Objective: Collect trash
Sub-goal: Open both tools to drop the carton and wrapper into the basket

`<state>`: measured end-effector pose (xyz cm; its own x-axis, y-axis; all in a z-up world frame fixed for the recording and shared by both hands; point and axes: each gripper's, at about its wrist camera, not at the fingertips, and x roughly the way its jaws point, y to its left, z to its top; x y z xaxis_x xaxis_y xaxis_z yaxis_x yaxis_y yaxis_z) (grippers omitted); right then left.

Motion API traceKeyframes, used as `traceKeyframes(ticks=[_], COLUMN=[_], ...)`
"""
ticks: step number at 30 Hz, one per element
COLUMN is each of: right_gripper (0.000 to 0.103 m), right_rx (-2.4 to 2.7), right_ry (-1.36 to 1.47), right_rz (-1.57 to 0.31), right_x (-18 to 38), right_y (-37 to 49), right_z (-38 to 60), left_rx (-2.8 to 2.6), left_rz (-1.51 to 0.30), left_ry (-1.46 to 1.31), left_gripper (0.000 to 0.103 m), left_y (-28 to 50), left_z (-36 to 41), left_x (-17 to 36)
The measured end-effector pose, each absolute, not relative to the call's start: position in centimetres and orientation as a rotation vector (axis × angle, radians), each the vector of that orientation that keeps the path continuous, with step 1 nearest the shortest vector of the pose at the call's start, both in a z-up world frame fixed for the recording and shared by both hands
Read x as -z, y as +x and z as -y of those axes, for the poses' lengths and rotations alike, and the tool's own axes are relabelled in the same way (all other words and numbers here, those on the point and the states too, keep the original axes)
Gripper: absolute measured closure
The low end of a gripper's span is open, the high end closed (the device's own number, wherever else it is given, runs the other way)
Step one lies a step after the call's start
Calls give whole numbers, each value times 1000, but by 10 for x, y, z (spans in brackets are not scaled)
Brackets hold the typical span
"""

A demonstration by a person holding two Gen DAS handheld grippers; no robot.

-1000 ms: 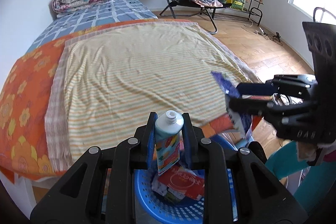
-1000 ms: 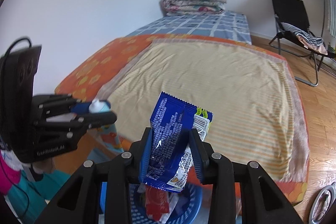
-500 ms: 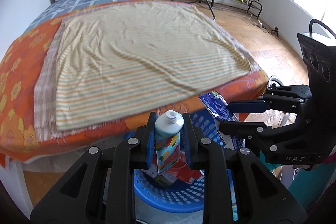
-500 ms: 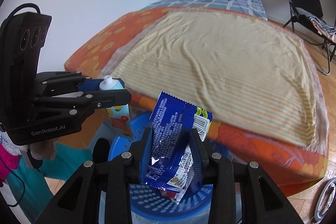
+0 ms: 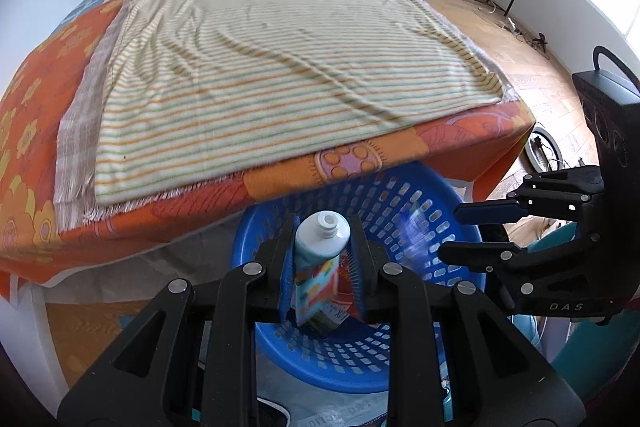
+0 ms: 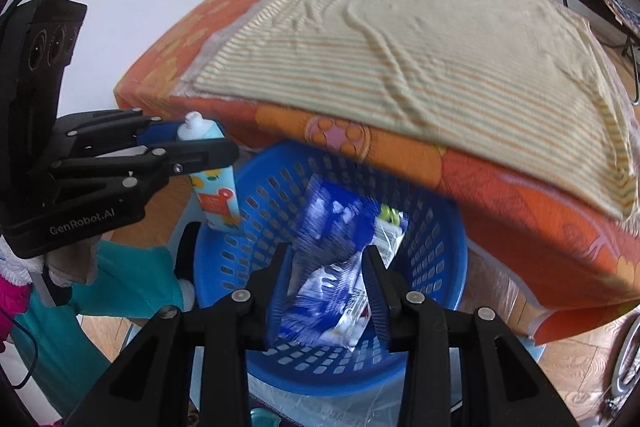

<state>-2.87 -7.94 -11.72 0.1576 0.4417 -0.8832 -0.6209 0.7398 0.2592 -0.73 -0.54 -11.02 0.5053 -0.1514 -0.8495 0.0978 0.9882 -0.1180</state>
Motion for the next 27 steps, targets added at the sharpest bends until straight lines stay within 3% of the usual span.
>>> traceKeyframes(ticks=[3, 5, 7, 8, 14, 17, 20, 27], right_gripper=[64, 55, 43, 40, 28, 25, 19, 18], right_rx=[-750, -734, -719, -712, -689, -684, -679, -661], right_ry=[-178, -179, -176, -174, -186, -192, -198, -209], right_rz=[-1214, -1231, -1237, -1238, -1230, -1224, -1221, -1213], right_x=[125, 130, 132, 133, 132, 132, 131, 131], right_y=[-26, -24, -23, -22, -21, -21, -21, -19], right_z=[82, 84, 85, 86, 88, 88, 89, 88], left_rx=[143, 137, 125, 120, 104, 94, 86, 63], left_rz=[-1045, -1057, -1060, -1056, -1060, -1052, -1049, -1051], left_ry=[-48, -48, -43, -42, -46, -47, -48, -73], left_gripper=[81, 79, 58, 55, 53, 39, 39, 34], left_y=[-7, -6, -6, -6, -6, -6, -5, -3], left_z=[5, 4, 4, 4, 1, 0, -1, -7], left_x=[115, 118, 120, 120, 122, 121, 121, 120])
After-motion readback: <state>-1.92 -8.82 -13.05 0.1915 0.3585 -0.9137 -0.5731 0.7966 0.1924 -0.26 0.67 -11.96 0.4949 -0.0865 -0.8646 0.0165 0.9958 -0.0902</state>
